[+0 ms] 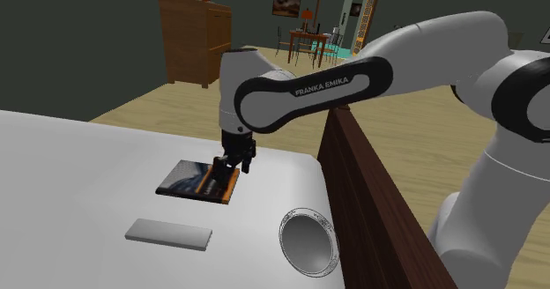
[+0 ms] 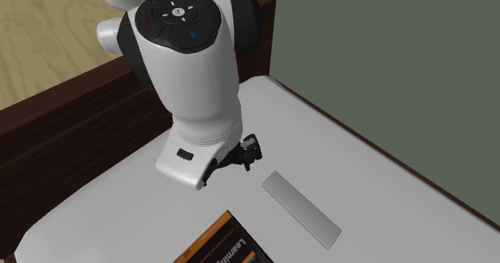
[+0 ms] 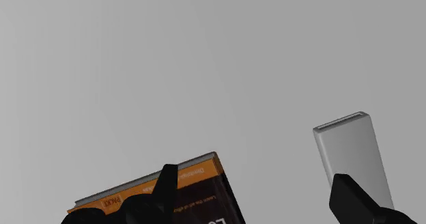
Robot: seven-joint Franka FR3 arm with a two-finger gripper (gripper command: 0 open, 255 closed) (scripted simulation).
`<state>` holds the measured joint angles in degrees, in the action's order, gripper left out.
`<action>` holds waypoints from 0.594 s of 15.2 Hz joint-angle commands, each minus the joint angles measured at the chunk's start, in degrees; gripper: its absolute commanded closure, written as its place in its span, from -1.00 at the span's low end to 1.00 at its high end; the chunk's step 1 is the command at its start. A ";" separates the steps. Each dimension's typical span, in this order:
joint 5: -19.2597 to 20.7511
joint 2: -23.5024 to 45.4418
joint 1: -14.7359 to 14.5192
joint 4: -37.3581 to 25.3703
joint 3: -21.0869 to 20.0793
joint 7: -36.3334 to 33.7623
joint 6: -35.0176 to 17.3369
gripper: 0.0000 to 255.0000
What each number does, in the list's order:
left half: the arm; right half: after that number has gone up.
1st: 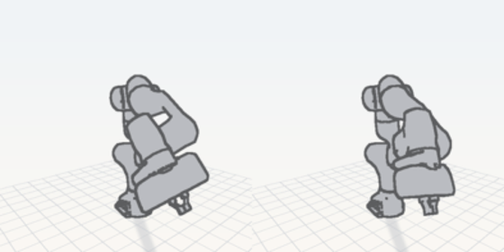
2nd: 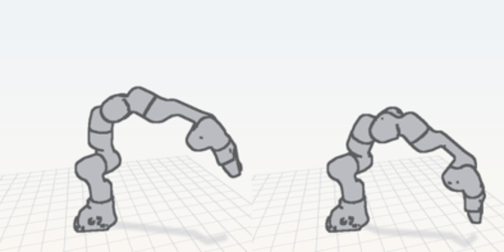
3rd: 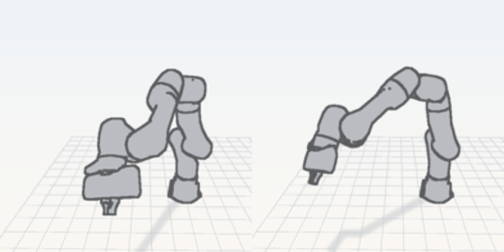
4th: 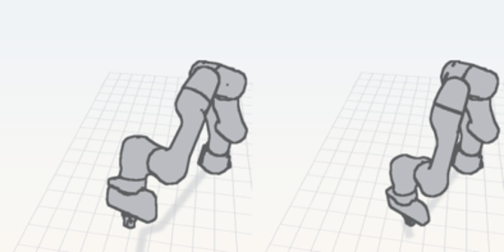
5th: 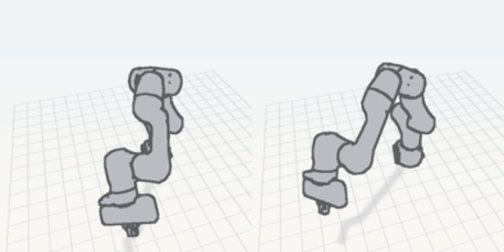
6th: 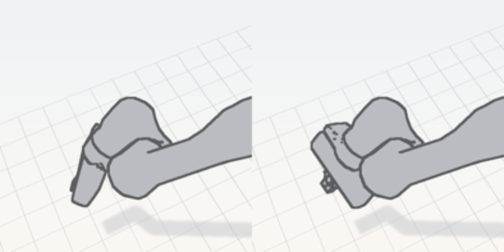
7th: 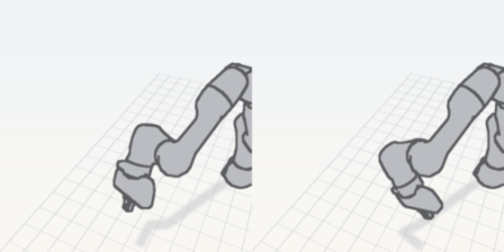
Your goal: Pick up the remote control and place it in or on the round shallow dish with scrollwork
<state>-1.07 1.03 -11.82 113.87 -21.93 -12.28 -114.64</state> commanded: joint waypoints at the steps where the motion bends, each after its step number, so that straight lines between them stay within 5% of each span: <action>1: 1.80 4.16 -1.13 -2.96 -1.03 -0.96 -0.97 -1.00; 9: 9.51 20.25 -7.47 -16.58 -2.91 -3.90 -1.96 -1.00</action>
<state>7.44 19.17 -18.41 99.23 -24.74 -15.97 -116.61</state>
